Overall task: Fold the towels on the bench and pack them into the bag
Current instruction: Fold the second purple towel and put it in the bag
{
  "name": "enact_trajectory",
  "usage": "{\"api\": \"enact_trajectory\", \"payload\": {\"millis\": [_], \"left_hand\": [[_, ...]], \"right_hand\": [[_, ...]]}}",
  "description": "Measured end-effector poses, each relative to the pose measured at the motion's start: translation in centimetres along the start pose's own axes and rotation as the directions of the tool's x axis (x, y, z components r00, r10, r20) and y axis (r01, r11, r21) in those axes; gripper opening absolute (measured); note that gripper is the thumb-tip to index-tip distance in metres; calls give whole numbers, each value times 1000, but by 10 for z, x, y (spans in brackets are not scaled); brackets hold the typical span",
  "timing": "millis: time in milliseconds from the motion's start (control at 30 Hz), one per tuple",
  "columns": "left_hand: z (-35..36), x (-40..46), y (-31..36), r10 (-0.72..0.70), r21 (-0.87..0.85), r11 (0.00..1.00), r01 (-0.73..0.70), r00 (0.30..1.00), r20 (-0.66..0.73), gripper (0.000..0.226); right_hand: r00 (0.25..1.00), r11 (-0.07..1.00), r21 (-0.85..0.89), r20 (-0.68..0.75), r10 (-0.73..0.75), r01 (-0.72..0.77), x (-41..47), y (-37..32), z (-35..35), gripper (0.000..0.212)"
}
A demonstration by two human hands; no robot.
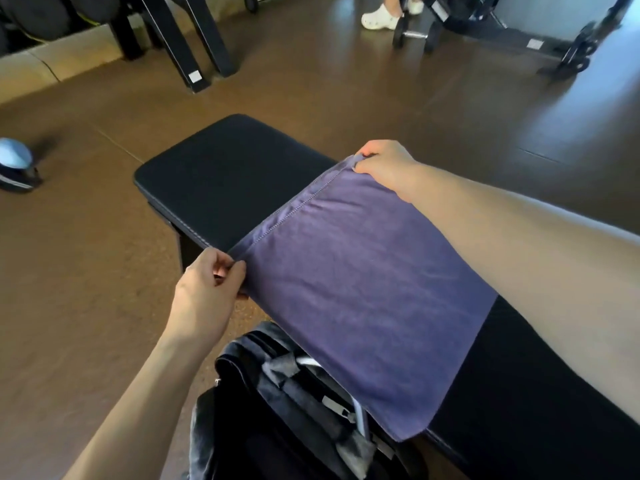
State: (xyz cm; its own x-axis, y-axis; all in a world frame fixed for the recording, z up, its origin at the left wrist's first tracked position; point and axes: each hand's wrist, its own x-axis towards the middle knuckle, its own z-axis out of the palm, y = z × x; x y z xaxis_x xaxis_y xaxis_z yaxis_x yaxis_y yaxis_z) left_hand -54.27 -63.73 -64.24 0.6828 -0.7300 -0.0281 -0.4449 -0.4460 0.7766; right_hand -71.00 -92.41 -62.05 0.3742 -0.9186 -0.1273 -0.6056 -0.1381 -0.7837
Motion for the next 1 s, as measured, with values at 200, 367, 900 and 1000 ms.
{"api": "enact_trajectory", "payload": {"millis": [200,367,900,1000], "left_hand": [[-12,6,4,135,129,983,-133,991,-12,18],[-28,7,25,332,246,915,-320,943,-7,14],[-98,-51,179,781,208,596,-776,620,74,6],[-97,-63,197,780,122,613,-780,622,61,6]], "right_hand": [[988,998,69,-157,5,6,-13,-7,-11,5],[961,980,187,-275,-11,65,-47,-16,-57,9],[891,782,584,-447,85,218,-227,-29,-231,25],[877,759,605,-470,94,243,-255,-24,-251,28]]}}
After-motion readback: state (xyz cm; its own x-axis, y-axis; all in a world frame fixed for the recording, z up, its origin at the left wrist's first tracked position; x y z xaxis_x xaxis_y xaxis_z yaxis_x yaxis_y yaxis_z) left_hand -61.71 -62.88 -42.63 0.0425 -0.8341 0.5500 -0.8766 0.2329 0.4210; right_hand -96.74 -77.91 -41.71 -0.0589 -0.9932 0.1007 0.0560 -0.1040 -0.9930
